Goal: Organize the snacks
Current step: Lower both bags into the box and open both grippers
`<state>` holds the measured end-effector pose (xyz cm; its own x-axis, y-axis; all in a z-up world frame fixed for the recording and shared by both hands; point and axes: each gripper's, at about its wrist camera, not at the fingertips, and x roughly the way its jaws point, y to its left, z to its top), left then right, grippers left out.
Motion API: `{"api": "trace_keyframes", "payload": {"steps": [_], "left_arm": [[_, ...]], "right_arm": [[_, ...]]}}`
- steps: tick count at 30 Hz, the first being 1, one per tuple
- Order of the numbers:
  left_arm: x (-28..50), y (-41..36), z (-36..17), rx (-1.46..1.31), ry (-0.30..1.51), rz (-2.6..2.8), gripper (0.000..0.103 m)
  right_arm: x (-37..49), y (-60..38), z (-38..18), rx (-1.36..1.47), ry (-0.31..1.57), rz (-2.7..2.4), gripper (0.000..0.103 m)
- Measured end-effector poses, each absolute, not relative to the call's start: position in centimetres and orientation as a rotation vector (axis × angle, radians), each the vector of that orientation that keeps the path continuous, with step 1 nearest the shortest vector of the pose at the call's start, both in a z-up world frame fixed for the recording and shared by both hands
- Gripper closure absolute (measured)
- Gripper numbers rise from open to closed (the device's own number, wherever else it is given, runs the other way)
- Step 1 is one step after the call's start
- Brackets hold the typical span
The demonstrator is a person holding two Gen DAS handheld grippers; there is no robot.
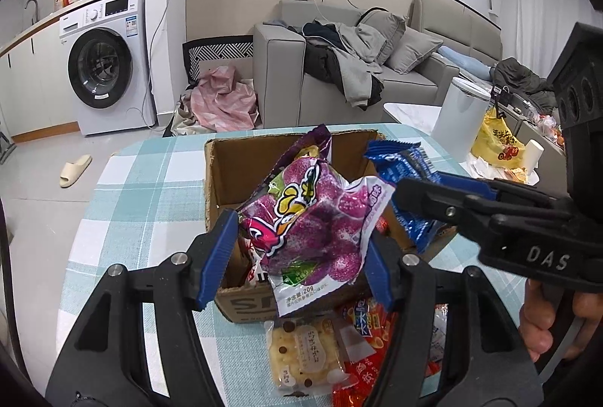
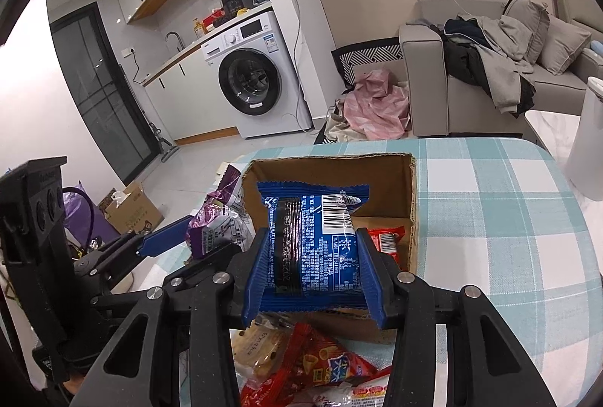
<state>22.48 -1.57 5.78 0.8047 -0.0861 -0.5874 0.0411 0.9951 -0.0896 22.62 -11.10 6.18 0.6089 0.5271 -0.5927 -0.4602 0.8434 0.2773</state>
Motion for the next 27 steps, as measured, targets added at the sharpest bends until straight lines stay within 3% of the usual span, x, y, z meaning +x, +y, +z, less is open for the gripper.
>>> {"api": "trace_keyframes", "payload": {"steps": [24, 27], "left_arm": [[26.3, -2.2, 2.5, -0.04, 0.698, -0.071, 0.044], [26.0, -2.2, 2.8, -0.046, 0.69, -0.074, 0.044]], "right_arm": [[25.6, -11.5, 3.9, 0.096, 0.746, 0.545, 0.058], [25.0, -11.8, 4.2, 0.088, 0.731, 0.543, 0.051]]}}
